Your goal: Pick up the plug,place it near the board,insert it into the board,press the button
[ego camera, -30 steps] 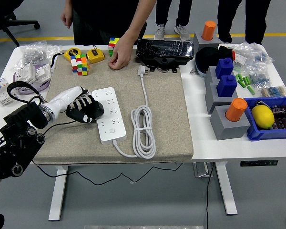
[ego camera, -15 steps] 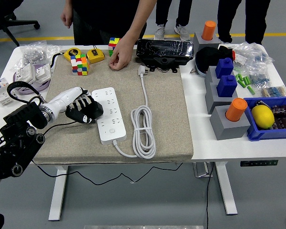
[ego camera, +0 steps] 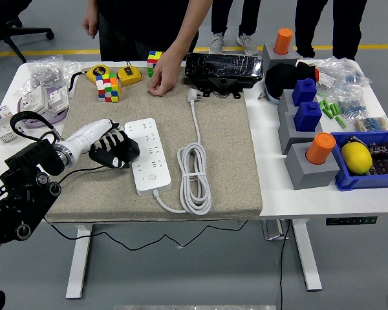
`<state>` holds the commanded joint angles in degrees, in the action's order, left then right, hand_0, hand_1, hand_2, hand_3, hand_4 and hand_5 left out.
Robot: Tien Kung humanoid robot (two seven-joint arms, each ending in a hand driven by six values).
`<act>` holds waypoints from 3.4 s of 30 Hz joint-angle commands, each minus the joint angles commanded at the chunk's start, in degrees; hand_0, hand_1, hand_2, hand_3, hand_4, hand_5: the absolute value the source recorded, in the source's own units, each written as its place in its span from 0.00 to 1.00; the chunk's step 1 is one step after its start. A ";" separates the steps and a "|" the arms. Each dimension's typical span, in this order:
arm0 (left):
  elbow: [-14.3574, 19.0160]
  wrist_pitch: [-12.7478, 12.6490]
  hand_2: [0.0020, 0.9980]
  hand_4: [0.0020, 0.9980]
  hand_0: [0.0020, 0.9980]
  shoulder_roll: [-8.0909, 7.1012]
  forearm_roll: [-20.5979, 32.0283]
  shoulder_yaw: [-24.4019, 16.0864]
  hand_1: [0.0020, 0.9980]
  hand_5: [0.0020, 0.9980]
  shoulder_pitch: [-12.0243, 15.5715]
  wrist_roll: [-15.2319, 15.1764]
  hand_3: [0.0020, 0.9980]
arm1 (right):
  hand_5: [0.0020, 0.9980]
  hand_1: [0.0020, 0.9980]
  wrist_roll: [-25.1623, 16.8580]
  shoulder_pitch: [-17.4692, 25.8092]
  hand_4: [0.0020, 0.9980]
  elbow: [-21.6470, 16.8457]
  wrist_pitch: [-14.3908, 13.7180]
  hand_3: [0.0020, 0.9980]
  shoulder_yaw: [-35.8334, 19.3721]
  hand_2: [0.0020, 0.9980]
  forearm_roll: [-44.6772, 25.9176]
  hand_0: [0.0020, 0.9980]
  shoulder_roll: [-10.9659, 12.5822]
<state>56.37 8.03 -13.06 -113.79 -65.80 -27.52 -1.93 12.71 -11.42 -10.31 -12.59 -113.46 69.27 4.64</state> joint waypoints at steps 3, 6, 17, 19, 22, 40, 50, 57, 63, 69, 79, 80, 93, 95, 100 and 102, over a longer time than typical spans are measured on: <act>-0.15 -0.40 0.39 0.78 0.33 0.00 -0.04 -0.05 0.46 0.00 -0.24 -0.15 0.55 | 1.00 0.70 -0.01 -0.03 1.00 0.00 -0.02 0.76 -0.05 0.71 0.05 0.78 -0.01; -0.27 -0.43 0.39 0.78 0.33 -0.04 -0.10 -0.19 0.46 0.00 -0.38 -0.19 0.55 | 1.00 0.70 -0.06 -0.07 1.00 0.00 -0.06 0.76 -0.10 0.71 0.09 0.78 -0.02; -0.38 0.02 0.39 0.79 0.33 -0.12 -0.22 -0.04 0.47 0.00 -0.31 -0.18 0.55 | 1.00 0.70 -0.06 -0.22 1.00 0.00 -0.11 0.76 -0.12 0.71 0.01 0.78 0.04; -0.50 -0.07 0.39 0.79 0.33 -0.11 -0.22 -0.04 0.47 0.00 -0.31 -0.21 0.55 | 1.00 0.70 -0.08 -0.27 1.00 0.00 -0.14 0.76 -0.06 0.71 -0.05 0.78 0.06; -0.65 -0.09 0.40 0.79 0.33 -0.09 -0.28 -0.06 0.47 0.00 -0.30 -0.23 0.55 | 1.00 0.70 -0.12 -0.27 1.00 0.00 -0.15 0.76 -0.08 0.71 -0.04 0.78 0.05; -0.79 -0.10 0.55 0.81 0.38 -0.20 -0.25 0.01 0.54 0.00 -0.34 -0.49 0.57 | 1.00 0.69 -0.25 -0.23 1.00 0.00 -0.19 0.76 -0.42 0.71 0.08 0.78 0.04; -1.14 0.03 0.62 0.88 0.44 -0.25 -0.58 -0.07 0.61 0.00 -0.23 -0.47 0.59 | 1.00 0.69 -0.21 -0.15 1.00 0.00 -0.20 0.76 -0.41 0.71 0.18 0.78 0.06; -1.12 0.11 0.63 0.93 0.51 -0.28 -0.57 0.01 0.68 0.00 -0.21 -0.48 0.59 | 1.00 0.69 -0.15 -0.14 1.00 0.00 -0.21 0.76 -0.46 0.71 0.22 0.79 0.08; -0.97 0.54 0.63 0.96 0.52 -0.39 -0.63 0.10 0.69 0.00 -0.30 -0.42 0.60 | 1.00 0.69 -0.14 -0.18 1.00 0.00 -0.22 0.76 -0.31 0.71 0.11 0.79 0.15; -0.80 1.22 0.64 1.00 0.52 -0.62 -0.51 0.11 0.69 0.00 -0.45 -0.28 0.60 | 1.00 0.70 -0.14 -0.22 1.00 0.00 -0.23 0.76 -0.15 0.71 -0.10 0.79 0.14; -0.85 1.84 0.64 1.00 0.53 -0.82 0.17 0.00 0.69 0.00 -0.79 -0.40 0.60 | 1.00 0.69 -0.16 -0.28 1.00 0.00 -0.31 0.76 -0.12 0.71 -0.18 0.78 0.21; -0.91 1.95 0.64 1.00 0.53 -0.82 0.34 0.01 0.69 0.00 -0.79 -0.44 0.60 | 1.00 0.69 -0.17 -0.28 1.00 0.00 -0.34 0.76 -0.11 0.71 -0.17 0.78 0.21; -1.51 5.16 0.72 1.00 0.61 -0.90 4.15 0.00 0.73 0.34 -0.90 -1.18 0.71 | 1.00 0.69 -0.15 -0.34 1.00 0.00 -0.26 0.76 0.21 0.71 -0.48 0.79 0.30; -1.38 5.81 0.81 1.00 0.80 -0.92 5.10 -0.17 0.83 0.53 -0.84 -1.19 0.83 | 1.00 0.69 -0.13 -0.33 1.00 0.00 -0.23 0.76 0.23 0.71 -0.53 0.78 0.31; -0.84 7.25 1.00 1.00 1.00 -1.04 8.16 -0.66 1.00 0.77 -0.67 -1.16 0.99 | 1.00 0.69 -0.11 -0.32 1.00 0.00 -0.11 0.76 0.39 0.71 -0.64 0.79 0.33; -0.10 6.60 1.00 1.00 1.00 -0.92 9.93 -1.26 1.00 0.77 -0.38 -1.17 0.99 | 1.00 0.69 -0.09 -0.31 1.00 0.00 -0.06 0.76 0.46 0.71 -0.63 0.79 0.32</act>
<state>56.27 14.63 -13.98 -103.85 -67.06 -27.90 -3.09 12.62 -11.72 -10.31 -12.65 -113.00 68.63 4.95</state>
